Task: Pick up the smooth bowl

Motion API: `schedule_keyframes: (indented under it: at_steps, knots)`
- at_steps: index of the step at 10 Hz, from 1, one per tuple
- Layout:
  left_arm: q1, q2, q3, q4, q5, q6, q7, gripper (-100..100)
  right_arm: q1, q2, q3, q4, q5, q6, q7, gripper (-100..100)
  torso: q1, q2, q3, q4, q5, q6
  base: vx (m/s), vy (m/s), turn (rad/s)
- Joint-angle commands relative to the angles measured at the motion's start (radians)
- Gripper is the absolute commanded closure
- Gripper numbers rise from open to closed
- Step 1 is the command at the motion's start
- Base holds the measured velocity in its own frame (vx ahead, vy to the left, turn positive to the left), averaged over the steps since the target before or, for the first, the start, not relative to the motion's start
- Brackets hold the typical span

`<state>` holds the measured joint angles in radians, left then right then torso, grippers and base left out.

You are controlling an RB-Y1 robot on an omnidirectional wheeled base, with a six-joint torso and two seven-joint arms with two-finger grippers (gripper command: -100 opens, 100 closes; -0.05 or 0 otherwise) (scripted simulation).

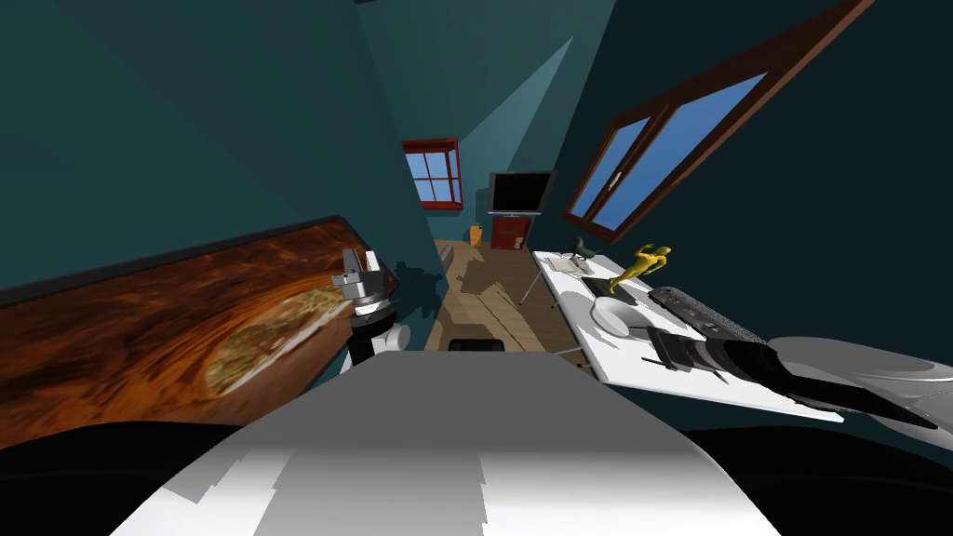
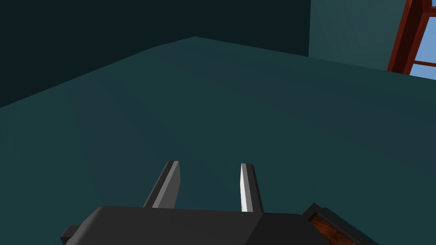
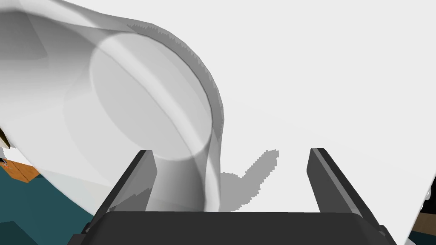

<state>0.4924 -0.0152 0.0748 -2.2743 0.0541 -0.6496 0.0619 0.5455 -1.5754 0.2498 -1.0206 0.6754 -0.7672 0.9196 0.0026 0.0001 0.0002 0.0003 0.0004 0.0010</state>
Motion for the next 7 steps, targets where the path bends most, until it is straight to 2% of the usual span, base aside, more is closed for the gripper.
schedule_keyframes:
  at_steps: [1, 2, 3, 5, 6, 7]
  knots:
    - [0.0, 0.0, 0.0, 0.0, 0.0, 0.0, 0.0, 0, -0.05, 0.013, 0.05, 0.05, -0.029, -0.027, 0.05, -100, 0.0, 0.0, 0.0, 0.0, 0.0, 0.0, 0.032, 0.039, 0.021]
    - [0.0, 0.0, 0.0, 0.0, 0.0, 0.0, 0.0, 0, -0.05, 0.013, 0.059, 0.079, -0.029, -0.027, 0.056, -100, 0.001, 0.0, 0.0, 0.0, 0.0, 0.0, 0.013, 0.024, -0.004]
    - [0.0, 0.0, 0.0, 0.0, 0.0, 0.0, 0.0, 0, -0.091, 0.032, 0.098, 0.11, -0.078, -0.069, 0.099, -100, 0.0, 0.001, 0.0, 0.0, 0.0, 0.001, 0.023, 0.038, 0.038]
    - [0.0, 0.0, 0.0, 0.0, 0.0, 0.0, 0.0, 0, -0.116, 0.032, 0.14, 0.16, -0.088, -0.069, 0.128, -100, 0.001, 0.0, 0.0, 0.0, 0.0, 0.0, 0.024, 0.03, 0.011]
    - [0.0, 0.0, 0.0, 0.0, 0.0, 0.0, 0.0, 0, -0.116, 0.032, 0.14, 0.18, -0.088, -0.069, 0.128, -100, 0.0, 0.0, 0.0, 0.0, 0.0, 0.001, 0.0, 0.0, 0.0]
    - [0.0, 0.0, 0.0, 0.0, 0.0, 0.0, 0.0, 0, -0.151, 0.051, 0.18, 0.208, -0.144, -0.111, 0.179, -100, -0.001, 0.001, 0.001, 0.0, 0.0, 0.0, 0.026, 0.033, 0.035]
